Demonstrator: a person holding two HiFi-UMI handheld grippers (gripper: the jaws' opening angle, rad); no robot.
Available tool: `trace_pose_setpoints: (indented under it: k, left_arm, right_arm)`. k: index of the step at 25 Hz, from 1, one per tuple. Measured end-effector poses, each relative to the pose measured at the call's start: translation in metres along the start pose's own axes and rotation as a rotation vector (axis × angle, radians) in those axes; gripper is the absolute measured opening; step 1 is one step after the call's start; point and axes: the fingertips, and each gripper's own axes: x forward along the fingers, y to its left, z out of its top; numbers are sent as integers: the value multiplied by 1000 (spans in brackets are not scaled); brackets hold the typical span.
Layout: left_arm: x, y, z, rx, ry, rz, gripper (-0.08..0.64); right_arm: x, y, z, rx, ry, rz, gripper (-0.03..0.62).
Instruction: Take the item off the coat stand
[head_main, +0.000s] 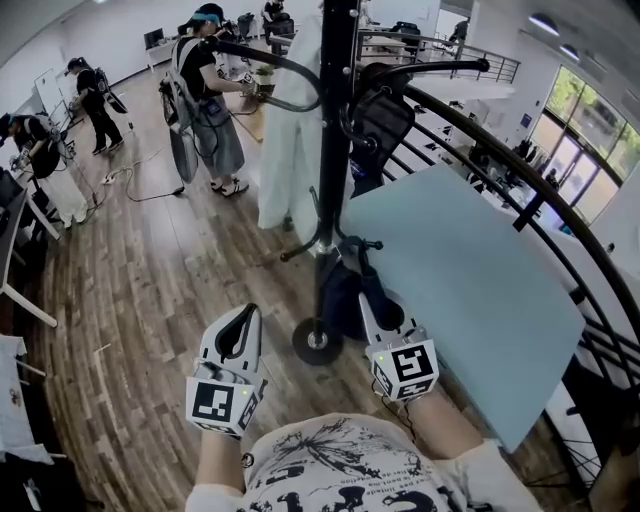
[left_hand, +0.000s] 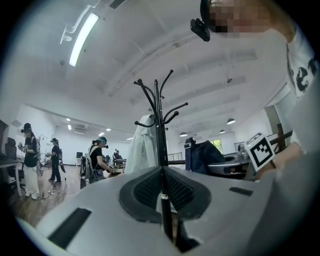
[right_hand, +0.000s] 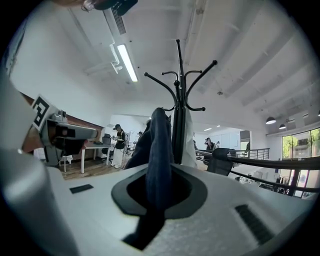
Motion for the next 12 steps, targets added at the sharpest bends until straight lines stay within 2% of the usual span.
trace_pose_setpoints:
  k: [7,12]
  left_arm:
    - [10,-5,-1,1,-6,-6,5]
    - [14,-10,-3,5,-3,-15,5]
  right_arm:
    - [-4,-1,4,-27,-21,20,21]
    - [-5,-9,4,13,-20,13,20]
